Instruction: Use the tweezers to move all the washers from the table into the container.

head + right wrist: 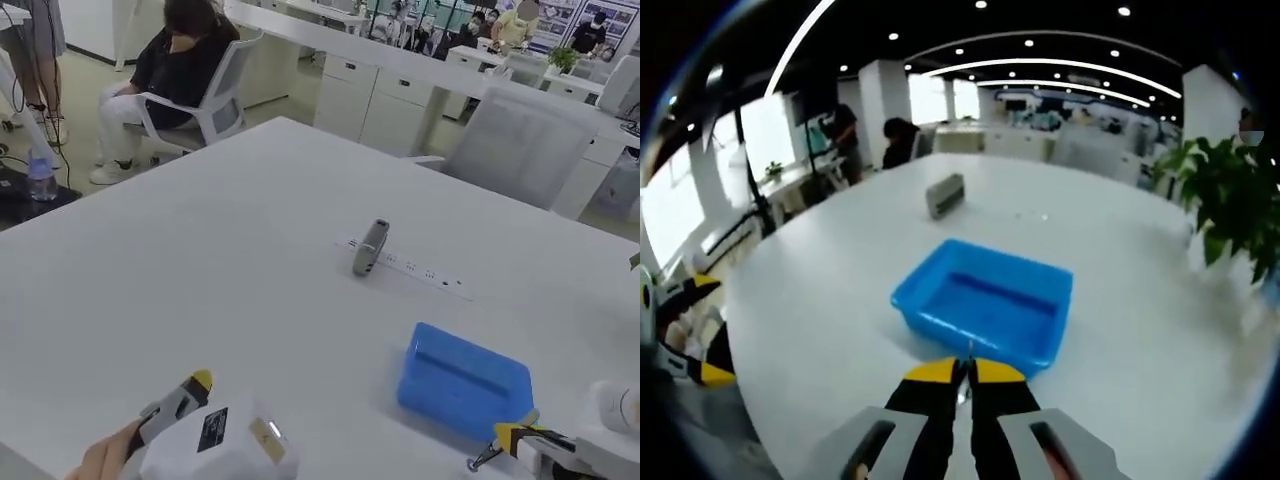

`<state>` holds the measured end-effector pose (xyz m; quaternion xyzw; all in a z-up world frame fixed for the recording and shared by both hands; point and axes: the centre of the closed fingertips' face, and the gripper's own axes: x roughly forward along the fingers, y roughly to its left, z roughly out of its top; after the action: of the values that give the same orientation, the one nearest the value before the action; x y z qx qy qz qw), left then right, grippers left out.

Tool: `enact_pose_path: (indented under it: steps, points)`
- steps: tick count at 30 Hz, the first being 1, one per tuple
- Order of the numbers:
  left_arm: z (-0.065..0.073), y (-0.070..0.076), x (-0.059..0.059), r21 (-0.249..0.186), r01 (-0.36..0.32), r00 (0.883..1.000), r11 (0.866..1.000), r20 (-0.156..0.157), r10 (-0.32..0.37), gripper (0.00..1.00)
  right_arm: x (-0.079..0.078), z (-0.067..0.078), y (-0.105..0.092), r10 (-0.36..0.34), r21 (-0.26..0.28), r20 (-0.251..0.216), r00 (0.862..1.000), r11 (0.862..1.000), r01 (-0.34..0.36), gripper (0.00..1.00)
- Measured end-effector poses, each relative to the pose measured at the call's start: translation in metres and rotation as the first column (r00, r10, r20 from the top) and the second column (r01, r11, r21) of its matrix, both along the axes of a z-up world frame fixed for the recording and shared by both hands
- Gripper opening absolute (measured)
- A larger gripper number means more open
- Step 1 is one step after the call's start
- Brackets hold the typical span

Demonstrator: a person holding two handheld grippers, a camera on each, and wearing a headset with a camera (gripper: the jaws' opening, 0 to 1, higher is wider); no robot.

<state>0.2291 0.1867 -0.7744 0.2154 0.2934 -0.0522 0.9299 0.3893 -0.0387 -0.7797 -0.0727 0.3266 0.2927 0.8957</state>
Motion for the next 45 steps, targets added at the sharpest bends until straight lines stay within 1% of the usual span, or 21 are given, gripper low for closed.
enact_pose_path:
  steps: [3,6,8,10,14,18,21,23,25,30,35,40,43,45]
  points:
    - [-0.001,0.000,0.000,0.000,0.001,1.000,1.000,-0.003,-0.001,0.84,0.001,0.003,-0.001,0.005,0.000,0.011,1.000,1.000,-0.005,0.00]
    - [-0.001,0.000,0.000,-0.003,-0.002,1.000,1.000,-0.002,0.002,0.84,0.003,0.010,0.000,0.008,0.012,0.019,1.000,1.000,-0.008,0.00]
    - [-0.001,0.000,0.000,-0.002,-0.001,1.000,1.000,-0.002,0.001,0.84,0.004,0.016,0.000,0.011,0.008,0.029,1.000,1.000,-0.012,0.00]
    - [-0.001,0.000,0.000,-0.001,0.000,1.000,1.000,-0.003,0.000,0.84,0.006,0.019,0.000,0.015,0.010,0.036,0.999,1.000,-0.015,0.00]
    - [-0.001,-0.001,0.000,0.001,0.004,1.000,1.000,-0.005,-0.004,0.84,0.009,0.028,0.000,0.014,0.020,0.052,0.999,1.000,-0.015,0.00]
    - [-0.002,-0.001,0.000,0.001,0.004,1.000,1.000,-0.006,-0.004,0.84,0.012,0.033,0.001,0.010,0.037,0.064,0.998,0.999,-0.013,0.00]
    - [-0.002,-0.001,0.000,0.000,0.005,1.000,1.000,-0.005,-0.005,0.84,0.016,0.044,0.002,0.007,0.044,0.083,0.997,0.999,-0.011,0.00]
    - [-0.002,-0.001,0.000,0.000,0.006,1.000,1.000,-0.006,-0.006,0.84,0.019,0.043,0.002,0.003,0.051,0.090,0.996,0.999,-0.008,0.00]
    - [-0.002,-0.001,0.000,0.002,0.006,1.000,1.000,-0.007,-0.006,0.84,0.019,0.046,0.002,0.002,0.051,0.098,0.995,0.999,-0.007,0.00]
    - [-0.001,-0.001,0.000,-0.001,0.005,1.000,1.000,-0.005,-0.005,0.84,0.023,0.049,0.002,0.002,0.050,0.116,0.993,0.999,-0.008,0.00]
    - [-0.001,-0.002,0.000,-0.001,0.007,1.000,1.000,-0.005,-0.007,0.84,0.029,0.050,-0.002,-0.003,0.022,0.140,0.990,1.000,0.000,0.01]
    - [-0.001,-0.002,0.000,-0.002,0.010,1.000,1.000,-0.006,-0.010,0.84,0.038,0.053,-0.004,-0.013,0.023,0.144,0.989,1.000,0.010,0.01]
    - [0.000,-0.004,0.000,-0.009,0.017,1.000,1.000,-0.002,-0.017,0.84,0.044,0.052,-0.006,-0.020,0.011,0.148,0.989,1.000,0.019,0.01]
    - [-0.001,-0.004,0.000,-0.005,0.017,1.000,1.000,-0.007,-0.017,0.84,0.049,0.051,-0.008,-0.028,0.004,0.151,0.988,1.000,0.028,0.01]
